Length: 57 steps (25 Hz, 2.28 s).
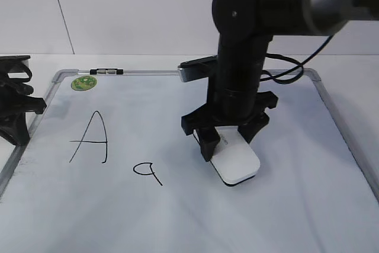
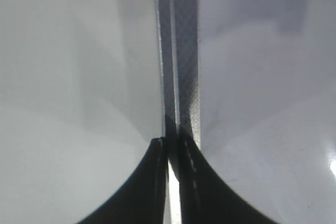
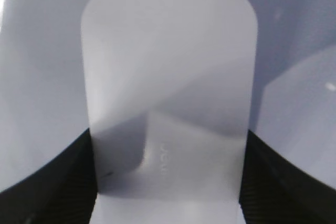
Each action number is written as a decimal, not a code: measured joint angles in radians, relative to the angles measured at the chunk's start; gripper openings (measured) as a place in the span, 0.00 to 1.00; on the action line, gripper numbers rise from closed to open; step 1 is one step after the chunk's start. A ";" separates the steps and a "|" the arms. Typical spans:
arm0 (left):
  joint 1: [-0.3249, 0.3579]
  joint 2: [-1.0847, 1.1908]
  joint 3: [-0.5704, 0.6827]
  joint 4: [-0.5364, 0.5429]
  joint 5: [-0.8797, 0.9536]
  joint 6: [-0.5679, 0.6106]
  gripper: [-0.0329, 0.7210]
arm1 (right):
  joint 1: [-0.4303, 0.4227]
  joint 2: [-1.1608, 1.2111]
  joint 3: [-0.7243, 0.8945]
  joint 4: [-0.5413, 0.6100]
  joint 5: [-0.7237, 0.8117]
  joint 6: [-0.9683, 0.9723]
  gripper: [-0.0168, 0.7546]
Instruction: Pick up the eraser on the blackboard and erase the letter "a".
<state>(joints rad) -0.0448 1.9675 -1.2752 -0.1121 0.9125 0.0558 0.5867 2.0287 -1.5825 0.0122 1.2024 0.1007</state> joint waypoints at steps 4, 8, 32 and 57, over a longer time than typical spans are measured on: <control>0.000 0.000 0.000 -0.002 0.000 0.000 0.07 | 0.004 0.093 -0.103 0.000 0.002 0.001 0.72; 0.000 0.000 0.000 -0.002 0.000 0.000 0.07 | 0.011 0.137 -0.125 0.005 0.013 0.002 0.72; 0.000 0.002 0.000 0.000 -0.002 0.000 0.07 | 0.279 0.213 -0.251 -0.012 0.063 0.049 0.72; 0.000 0.002 0.000 0.000 0.000 0.000 0.08 | 0.331 0.225 -0.274 -0.053 0.017 0.034 0.72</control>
<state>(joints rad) -0.0448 1.9697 -1.2752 -0.1117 0.9124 0.0558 0.9180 2.2538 -1.8568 -0.0408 1.2197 0.1344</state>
